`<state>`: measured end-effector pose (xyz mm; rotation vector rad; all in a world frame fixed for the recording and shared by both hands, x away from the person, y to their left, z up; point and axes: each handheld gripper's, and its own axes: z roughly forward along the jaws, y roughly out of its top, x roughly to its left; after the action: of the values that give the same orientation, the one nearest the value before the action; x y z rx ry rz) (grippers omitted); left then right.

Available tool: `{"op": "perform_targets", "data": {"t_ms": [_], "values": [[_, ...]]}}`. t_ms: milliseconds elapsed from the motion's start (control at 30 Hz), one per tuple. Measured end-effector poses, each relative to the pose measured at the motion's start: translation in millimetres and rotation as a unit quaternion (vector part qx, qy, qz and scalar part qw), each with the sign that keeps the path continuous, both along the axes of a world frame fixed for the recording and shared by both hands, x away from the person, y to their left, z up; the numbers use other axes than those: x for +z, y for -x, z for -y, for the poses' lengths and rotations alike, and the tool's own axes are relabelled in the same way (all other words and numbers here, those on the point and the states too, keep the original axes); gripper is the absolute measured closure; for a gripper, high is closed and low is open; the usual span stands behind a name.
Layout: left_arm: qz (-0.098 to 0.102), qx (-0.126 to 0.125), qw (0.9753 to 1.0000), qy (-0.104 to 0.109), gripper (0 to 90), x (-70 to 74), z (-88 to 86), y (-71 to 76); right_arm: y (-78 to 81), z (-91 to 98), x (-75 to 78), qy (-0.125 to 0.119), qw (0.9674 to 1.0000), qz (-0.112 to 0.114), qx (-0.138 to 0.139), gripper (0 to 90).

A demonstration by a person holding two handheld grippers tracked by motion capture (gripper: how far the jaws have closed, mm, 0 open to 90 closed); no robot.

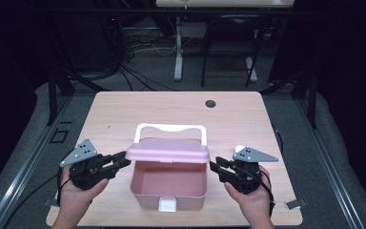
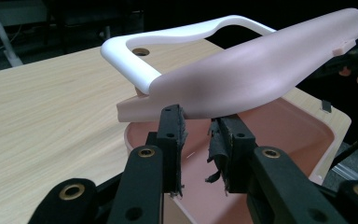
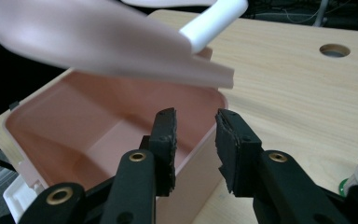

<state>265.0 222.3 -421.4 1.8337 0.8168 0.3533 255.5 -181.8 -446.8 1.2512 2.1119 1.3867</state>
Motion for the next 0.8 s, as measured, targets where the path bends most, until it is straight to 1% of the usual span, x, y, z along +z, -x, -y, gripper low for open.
{"op": "perform_targets", "data": {"t_ms": [33,67,133,233,267,433,467,533,567,600,767,800], "values": [[-0.001,0.002,1.0000,0.002,73.1,0.0,0.3,-0.4,0.0,0.0,0.0,0.000,1.0000,0.000,0.000,67.8],[-0.003,0.002,1.0000,0.006,73.1,0.0,0.4,-1.4,0.2,-3.1,-4.4,0.004,1.0000,-0.007,0.002,67.0],[-0.003,0.002,1.0000,0.007,73.0,0.1,0.4,-1.9,0.2,-4.7,-6.5,0.008,0.9999,-0.009,0.004,66.5],[-0.002,0.001,1.0000,0.005,72.8,0.5,0.3,-2.8,1.0,-11.3,-12.4,0.015,0.9997,-0.016,0.009,64.9],[-0.003,0.001,1.0000,0.004,72.7,1.0,0.1,-3.0,0.9,-14.9,-16.1,0.023,0.9995,-0.019,0.012,63.6],[-0.003,0.001,1.0000,0.004,72.7,1.0,-0.1,-3.8,-0.6,-19.9,-21.9,0.026,0.9993,-0.025,0.011,61.4],[-0.002,0.002,1.0000,0.008,72.7,0.8,0.3,-4.0,-1.2,-21.3,-24.3,0.033,0.9990,-0.028,0.008,59.6],[-0.002,0.002,1.0000,0.008,72.7,0.9,0.4,-4.3,-1.6,-22.0,-25.4,0.037,0.9989,-0.029,0.007,59.0],[-0.002,0.002,1.0000,0.007,72.8,1.0,0.3,-4.7,-1.7,-22.5,-26.7,0.038,0.9988,-0.031,0.005,58.5],[-0.003,0.002,1.0000,0.008,72.8,0.9,0.5,-4.8,-3.1,-23.1,-30.0,0.034,0.9987,-0.037,0.006,58.1],[-0.003,0.003,1.0000,0.008,72.8,0.9,0.6,-5.4,-5.8,-24.9,-35.6,0.037,0.9982,-0.046,0.007,58.4],[-0.003,0.002,1.0000,0.007,72.8,1.2,0.5,-5.8,-6.3,-26.7,-37.1,0.041,0.9979,-0.050,0.008,58.4]]}}
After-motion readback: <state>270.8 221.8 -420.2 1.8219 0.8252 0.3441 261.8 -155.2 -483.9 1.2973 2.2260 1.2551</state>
